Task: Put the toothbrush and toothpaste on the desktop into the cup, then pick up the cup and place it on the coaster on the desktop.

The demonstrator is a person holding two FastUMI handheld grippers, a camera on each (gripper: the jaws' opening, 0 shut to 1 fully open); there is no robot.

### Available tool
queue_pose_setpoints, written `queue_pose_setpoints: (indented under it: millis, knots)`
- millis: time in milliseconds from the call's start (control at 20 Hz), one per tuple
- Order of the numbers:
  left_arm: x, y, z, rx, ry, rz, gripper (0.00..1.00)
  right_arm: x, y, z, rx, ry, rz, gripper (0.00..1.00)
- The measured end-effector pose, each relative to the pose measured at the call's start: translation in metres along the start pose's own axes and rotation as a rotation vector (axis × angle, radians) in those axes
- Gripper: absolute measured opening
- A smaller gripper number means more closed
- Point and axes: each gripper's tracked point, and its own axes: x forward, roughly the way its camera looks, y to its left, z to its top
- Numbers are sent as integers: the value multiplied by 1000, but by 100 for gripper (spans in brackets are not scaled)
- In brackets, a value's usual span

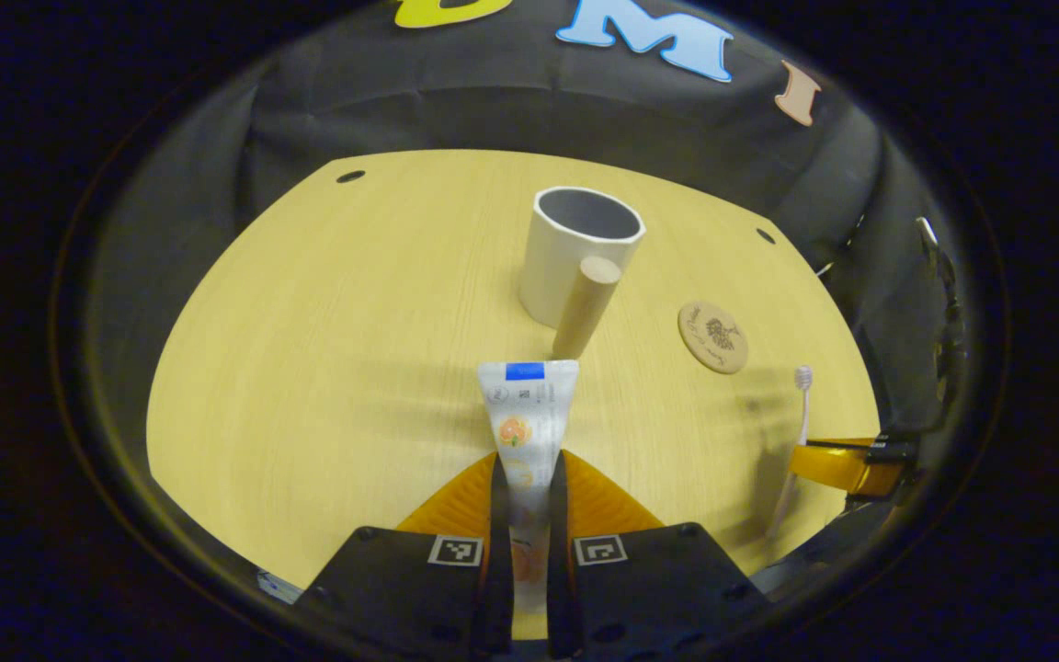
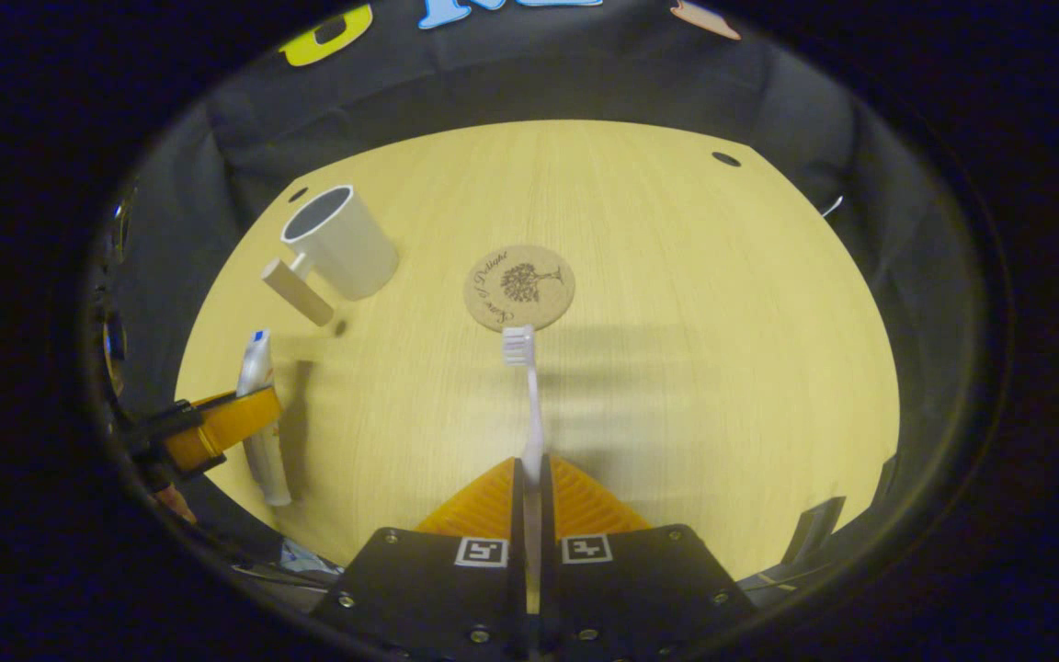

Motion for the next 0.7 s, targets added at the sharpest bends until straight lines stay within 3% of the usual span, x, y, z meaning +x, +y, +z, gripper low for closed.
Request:
queue_pose_setpoints:
  millis: [450,700]
  knots:
    - [-27,15,70,-22,-208,19,22,-36,23,63,-71,-247,42,4]
    - [-50,11,131,-23,-384,-3,22,-58,40,98,-100,-353,88,4]
